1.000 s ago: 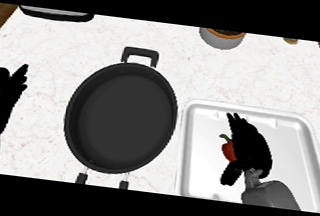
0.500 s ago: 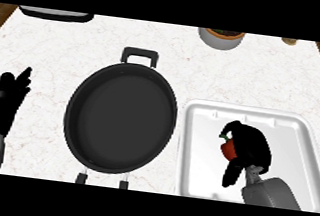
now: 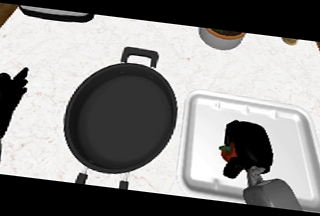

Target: Pick the bell pepper from the tray and place it in the pot

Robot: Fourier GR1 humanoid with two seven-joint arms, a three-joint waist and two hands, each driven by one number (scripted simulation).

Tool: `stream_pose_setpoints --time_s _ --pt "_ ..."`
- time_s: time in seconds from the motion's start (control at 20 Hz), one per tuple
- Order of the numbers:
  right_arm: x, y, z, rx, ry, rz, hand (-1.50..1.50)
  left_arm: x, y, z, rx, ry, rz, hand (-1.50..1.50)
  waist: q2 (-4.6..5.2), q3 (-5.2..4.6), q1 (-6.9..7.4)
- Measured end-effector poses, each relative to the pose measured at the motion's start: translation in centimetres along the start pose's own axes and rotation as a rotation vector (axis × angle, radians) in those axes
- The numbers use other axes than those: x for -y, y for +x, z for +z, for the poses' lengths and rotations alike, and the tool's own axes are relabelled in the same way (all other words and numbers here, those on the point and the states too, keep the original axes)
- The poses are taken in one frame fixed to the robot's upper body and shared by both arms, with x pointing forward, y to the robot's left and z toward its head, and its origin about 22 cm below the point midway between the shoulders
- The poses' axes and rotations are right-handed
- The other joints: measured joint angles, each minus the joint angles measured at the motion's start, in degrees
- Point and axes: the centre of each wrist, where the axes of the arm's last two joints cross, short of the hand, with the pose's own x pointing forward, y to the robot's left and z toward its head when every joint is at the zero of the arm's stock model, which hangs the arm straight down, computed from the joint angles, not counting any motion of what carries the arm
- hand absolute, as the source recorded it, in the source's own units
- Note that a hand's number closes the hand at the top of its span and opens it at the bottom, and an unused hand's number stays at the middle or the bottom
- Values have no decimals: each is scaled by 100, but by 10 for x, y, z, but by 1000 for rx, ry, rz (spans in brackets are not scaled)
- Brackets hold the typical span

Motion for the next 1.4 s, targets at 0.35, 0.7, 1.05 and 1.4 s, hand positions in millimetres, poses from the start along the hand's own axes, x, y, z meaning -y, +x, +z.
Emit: stream_pose_setpoints --time_s 0.35,0.7,1.05,1.4 --pt "19 -38 29 62 -27 8 150 -4 -3 1 -6 -9 5 0 10 18 -31" --pt "61 -68 62 104 -177 3 150 -5 -2 -2 -10 -2 8 0 7 21 -61" --pt "113 -41 99 284 -481 -206 150 -3 -9 -1 -7 2 1 0 -7 21 -86" --pt "157 -13 127 422 -647 -323 150 -3 0 -4 -1 -2 3 0 4 18 -35"
